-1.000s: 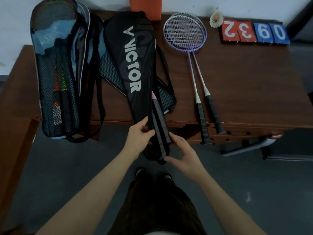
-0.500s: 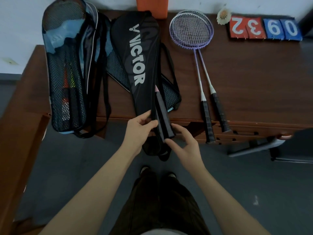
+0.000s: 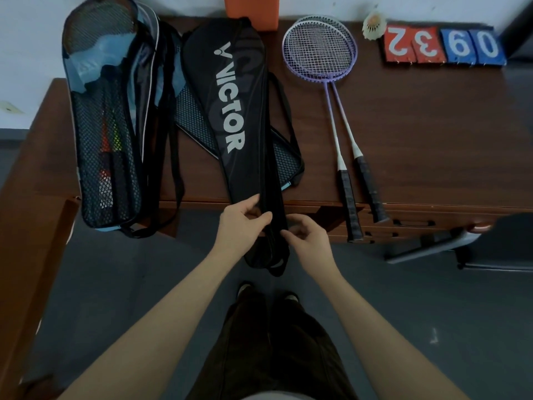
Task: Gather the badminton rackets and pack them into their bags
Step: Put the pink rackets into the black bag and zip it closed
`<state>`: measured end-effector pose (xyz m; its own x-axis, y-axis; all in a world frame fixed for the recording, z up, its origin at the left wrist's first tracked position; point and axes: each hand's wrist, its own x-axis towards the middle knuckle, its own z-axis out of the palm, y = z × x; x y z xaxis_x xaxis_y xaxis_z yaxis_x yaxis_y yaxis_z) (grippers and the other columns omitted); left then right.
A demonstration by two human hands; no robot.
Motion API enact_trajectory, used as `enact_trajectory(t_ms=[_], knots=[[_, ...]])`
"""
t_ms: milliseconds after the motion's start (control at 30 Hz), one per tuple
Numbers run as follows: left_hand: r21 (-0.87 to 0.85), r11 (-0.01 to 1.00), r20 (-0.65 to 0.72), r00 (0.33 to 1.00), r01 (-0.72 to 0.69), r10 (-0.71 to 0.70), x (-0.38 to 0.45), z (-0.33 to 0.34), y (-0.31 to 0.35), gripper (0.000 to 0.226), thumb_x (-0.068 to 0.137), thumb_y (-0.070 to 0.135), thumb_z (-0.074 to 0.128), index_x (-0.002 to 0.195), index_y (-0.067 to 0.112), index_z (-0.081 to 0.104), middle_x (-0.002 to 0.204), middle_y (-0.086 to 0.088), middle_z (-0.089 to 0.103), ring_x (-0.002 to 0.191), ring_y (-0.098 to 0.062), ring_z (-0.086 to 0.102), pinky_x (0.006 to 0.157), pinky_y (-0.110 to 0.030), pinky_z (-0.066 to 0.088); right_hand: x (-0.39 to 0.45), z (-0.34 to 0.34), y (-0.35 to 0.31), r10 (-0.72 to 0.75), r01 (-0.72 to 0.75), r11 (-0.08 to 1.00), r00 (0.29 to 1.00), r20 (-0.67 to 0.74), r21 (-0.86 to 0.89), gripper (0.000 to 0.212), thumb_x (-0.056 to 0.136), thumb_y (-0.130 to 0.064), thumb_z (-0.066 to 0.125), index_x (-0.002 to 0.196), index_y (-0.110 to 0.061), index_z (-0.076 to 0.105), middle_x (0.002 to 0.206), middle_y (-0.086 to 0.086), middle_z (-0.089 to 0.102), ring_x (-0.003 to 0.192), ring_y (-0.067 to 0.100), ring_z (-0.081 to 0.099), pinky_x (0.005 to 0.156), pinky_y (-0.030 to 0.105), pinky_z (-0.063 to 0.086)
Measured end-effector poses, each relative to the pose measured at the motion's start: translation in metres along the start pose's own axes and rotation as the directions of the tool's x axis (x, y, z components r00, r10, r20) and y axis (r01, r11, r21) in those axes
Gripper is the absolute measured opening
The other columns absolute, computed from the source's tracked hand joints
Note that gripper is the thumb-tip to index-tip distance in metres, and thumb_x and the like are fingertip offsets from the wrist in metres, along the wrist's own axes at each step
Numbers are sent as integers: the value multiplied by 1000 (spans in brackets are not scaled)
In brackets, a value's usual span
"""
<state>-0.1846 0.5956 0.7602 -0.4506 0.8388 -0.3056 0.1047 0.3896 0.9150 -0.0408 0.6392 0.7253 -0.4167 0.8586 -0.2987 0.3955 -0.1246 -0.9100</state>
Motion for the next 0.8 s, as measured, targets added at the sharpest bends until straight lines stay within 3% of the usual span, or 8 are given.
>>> enact_trajectory(t_ms=[33, 100, 133, 167, 267, 367, 533, 800], knots=[[202, 976, -23, 995, -86, 93, 1, 1, -5, 39, 83, 21, 65, 122, 18, 61, 83, -8, 63, 78, -22, 62, 71, -35, 55, 0, 0, 0, -30, 30, 999, 1000, -5, -12, 29, 85, -10, 65, 111, -22, 60, 86, -2, 66, 79, 4, 62, 76, 22, 51], [656, 716, -7, 947, -239, 322, 2, 6, -15, 49, 85, 43, 53, 123, 14, 60, 85, -9, 57, 79, -25, 54, 68, -35, 48, -2, -1, 0, -98, 97, 994, 995, -18, -57, 31, 86, -8, 63, 116, -16, 61, 94, -9, 65, 85, -8, 59, 80, 10, 46], [770, 588, 18, 928, -250, 371, 1, 8, -18, 55, 85, 50, 46, 123, 13, 59, 87, -10, 55, 80, -27, 52, 68, -36, 46, -2, -2, 1, -116, 114, 991, 993, -23, -72, 31, 87, -9, 62, 118, -14, 61, 99, -10, 64, 88, -11, 57, 82, 7, 44], [816, 526, 35, 930, -238, 366, 0, 11, -18, 59, 86, 54, 40, 124, 13, 58, 91, -11, 55, 84, -29, 52, 70, -38, 45, -3, -4, 3, -120, 118, 989, 992, -24, -84, 32, 88, -9, 61, 119, -13, 61, 103, -10, 63, 92, -10, 57, 85, 7, 44], [822, 524, 101, 963, -223, 250, 3, 15, -19, 60, 88, 54, 30, 126, 17, 57, 110, -14, 56, 103, -34, 50, 85, -45, 42, 1, -14, 13, -127, 125, 969, 992, 5, -212, 31, 91, -10, 57, 121, -12, 59, 102, -5, 60, 88, 0, 56, 83, 18, 48], [827, 509, 134, 962, -241, 237, 10, 14, -18, 56, 90, 48, 30, 125, 14, 57, 119, -14, 56, 113, -34, 50, 92, -46, 39, 13, -28, 16, -172, 166, 902, 985, 22, -398, 33, 93, -17, 54, 125, -11, 55, 101, -7, 52, 83, 8, 55, 76, 23, 47], [822, 510, 65, 931, -255, 360, 44, 7, 13, 39, 89, 26, 56, 124, 9, 57, 126, -15, 53, 121, -33, 44, 98, -47, 34, 55, -44, -9, -325, 275, 789, 946, 8, -550, 29, 92, -19, 54, 119, -10, 58, 110, 3, 55, 88, 20, 59, 74, 39, 52], [819, 500, 27, 890, -281, 456, 158, -29, 75, 42, 92, 28, 50, 130, 11, 50, 134, -11, 47, 127, -28, 36, 104, -42, 26, 176, -39, -96, -459, 359, 607, 887, 56, -709, 30, 92, -21, 51, 120, -11, 57, 115, 7, 55, 98, 27, 55, 83, 40, 40]])
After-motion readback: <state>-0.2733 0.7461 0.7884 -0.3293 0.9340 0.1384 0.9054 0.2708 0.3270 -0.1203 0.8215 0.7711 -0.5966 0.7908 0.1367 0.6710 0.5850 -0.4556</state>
